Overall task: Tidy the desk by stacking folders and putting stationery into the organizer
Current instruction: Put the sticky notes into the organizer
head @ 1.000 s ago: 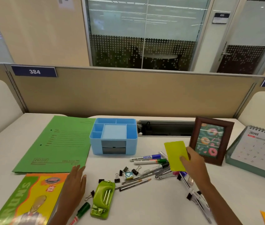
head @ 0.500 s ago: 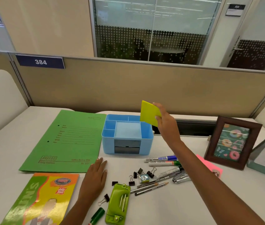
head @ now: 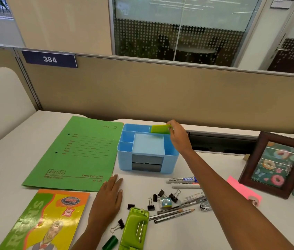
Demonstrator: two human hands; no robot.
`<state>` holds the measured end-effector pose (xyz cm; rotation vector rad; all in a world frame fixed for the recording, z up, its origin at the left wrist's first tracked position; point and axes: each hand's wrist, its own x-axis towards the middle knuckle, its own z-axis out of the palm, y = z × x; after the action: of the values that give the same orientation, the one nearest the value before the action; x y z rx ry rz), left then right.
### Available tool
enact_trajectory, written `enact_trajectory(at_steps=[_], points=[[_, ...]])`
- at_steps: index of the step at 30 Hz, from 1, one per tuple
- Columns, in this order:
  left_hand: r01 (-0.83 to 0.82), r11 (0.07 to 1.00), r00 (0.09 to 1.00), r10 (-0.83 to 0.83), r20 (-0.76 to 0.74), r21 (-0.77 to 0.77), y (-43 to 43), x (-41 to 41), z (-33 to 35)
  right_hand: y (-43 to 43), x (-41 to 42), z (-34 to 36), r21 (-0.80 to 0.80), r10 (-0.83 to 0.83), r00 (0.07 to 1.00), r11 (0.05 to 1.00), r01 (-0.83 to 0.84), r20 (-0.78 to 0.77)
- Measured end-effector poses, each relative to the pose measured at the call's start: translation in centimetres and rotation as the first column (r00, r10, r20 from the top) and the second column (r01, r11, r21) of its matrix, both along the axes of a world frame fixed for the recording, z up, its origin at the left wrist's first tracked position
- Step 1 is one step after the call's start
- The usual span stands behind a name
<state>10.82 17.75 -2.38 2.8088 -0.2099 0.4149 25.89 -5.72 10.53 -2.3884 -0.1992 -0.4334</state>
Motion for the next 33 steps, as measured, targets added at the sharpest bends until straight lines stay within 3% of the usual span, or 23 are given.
enact_trajectory(at_steps=[6, 12, 17, 22, 33], points=[[0.007, 1.0, 0.998, -0.005, 0.063, -0.026, 0.1, -0.2, 0.4, -1.0, -1.7, -1.0, 0.067, -0.038, 0.998, 0.997, 0.04, -0.04], [0.012, 1.0, 1.0, -0.012, -0.025, 0.017, 0.2, 0.1, 0.1, -5.5, -7.3, -2.8, 0.091, -0.148, 0.986, 0.984, 0.155, -0.079], [0.054, 0.999, 0.996, -0.054, -0.07, -0.005, 0.1, 0.2, 0.1, -11.7, -11.8, -4.5, -0.041, -0.324, 0.928, 0.946, 0.322, -0.185], [0.056, 0.998, 0.993, -0.059, -0.102, -0.035, -0.6, -0.1, 0.0, -17.2, -14.3, -5.4, -0.227, -0.529, 0.788, 0.848, 0.479, -0.315], [0.02, 0.993, 0.989, -0.037, -0.145, -0.118, -1.0, -0.4, 0.6, -18.0, -16.1, -7.5, -0.538, -0.553, 0.757, 0.779, 0.322, -0.348]])
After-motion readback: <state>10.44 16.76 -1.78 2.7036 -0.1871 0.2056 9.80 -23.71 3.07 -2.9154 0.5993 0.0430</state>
